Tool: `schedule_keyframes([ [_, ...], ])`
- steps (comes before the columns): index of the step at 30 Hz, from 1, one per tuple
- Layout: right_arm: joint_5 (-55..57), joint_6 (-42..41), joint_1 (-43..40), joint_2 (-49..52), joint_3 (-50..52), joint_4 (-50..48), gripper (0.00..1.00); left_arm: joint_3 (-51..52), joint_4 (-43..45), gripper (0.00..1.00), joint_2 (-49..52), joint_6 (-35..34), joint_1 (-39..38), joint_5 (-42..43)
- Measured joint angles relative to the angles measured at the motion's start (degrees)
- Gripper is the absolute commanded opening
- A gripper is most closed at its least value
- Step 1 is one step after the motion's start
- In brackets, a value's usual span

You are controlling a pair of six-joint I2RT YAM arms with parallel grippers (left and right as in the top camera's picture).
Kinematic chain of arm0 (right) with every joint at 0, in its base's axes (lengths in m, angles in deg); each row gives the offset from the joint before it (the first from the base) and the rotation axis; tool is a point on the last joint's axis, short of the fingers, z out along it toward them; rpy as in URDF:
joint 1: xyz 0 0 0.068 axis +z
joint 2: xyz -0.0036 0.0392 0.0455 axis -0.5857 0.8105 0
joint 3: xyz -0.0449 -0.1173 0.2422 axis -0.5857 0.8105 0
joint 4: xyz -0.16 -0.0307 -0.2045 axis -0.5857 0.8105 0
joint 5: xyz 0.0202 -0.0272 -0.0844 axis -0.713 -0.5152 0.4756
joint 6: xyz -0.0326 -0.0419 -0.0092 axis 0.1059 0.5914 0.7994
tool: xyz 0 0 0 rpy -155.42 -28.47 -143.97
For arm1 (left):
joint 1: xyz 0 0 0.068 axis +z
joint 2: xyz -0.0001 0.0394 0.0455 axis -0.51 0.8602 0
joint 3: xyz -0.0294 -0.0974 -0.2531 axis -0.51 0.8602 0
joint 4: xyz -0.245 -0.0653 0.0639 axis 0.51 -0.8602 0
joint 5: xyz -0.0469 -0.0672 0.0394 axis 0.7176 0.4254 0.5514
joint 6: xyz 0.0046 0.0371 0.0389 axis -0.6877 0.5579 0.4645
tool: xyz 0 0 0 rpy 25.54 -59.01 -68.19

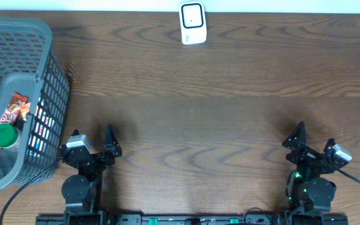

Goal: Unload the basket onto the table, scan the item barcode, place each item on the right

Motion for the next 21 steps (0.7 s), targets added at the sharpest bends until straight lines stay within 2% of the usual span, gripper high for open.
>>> schedule_keyframes([
  [4, -5.4, 10.58, 0.04, 0.0, -0.02, 0.76, 0.99, 0.0, -0.02, 0.96, 0.0, -0.02, 0.0, 0.02],
  [8, -8.0, 15.61, 0.04, 0.0, -0.02, 0.87, 0.99, 0.0, -0.02, 0.96, 0.0, 0.0, 0.0, 0.02],
  [21, -9.53, 18.93, 0.04, 0.0, -0.02, 1.03, 0.99, 0.0, 0.0, 0.96, 0.0, -0.02, 0.0, 0.02],
])
